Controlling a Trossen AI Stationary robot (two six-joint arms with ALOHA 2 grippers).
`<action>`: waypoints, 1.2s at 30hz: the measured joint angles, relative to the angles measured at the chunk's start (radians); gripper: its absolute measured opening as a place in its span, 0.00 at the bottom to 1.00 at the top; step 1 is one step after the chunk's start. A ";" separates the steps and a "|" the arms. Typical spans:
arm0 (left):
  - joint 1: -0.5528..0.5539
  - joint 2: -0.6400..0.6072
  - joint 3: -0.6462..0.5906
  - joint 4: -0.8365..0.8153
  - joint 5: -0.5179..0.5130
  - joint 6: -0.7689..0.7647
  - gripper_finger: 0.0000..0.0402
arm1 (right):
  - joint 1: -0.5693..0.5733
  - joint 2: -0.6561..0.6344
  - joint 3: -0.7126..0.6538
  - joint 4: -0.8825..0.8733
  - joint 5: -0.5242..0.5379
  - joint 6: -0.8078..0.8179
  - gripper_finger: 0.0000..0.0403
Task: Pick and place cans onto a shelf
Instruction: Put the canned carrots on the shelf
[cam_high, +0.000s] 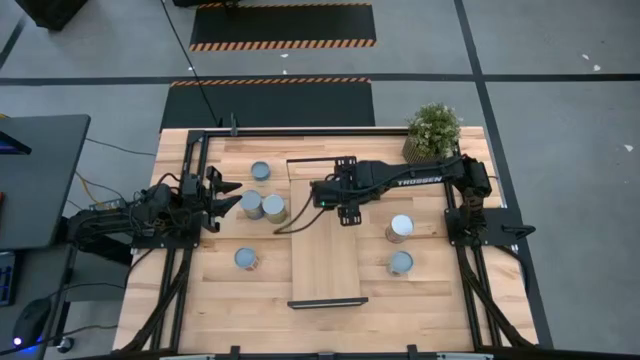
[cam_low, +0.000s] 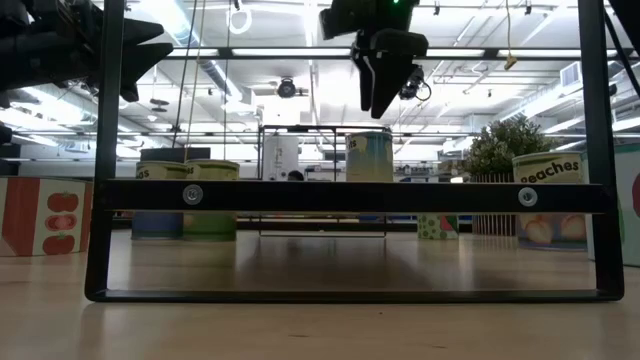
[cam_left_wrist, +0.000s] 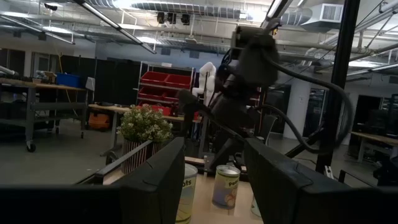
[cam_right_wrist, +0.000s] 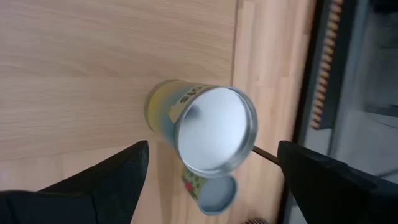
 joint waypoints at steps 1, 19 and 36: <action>0.000 0.000 0.000 0.000 0.000 0.000 0.43 | 0.009 0.000 0.000 -0.005 0.025 0.008 0.90; 0.000 0.000 0.000 0.000 0.000 -0.017 0.43 | 0.087 0.000 -0.268 0.145 0.355 0.072 0.87; 0.000 0.000 0.000 -0.001 0.000 -0.016 0.43 | 0.078 -0.006 -0.311 0.248 0.402 0.017 0.86</action>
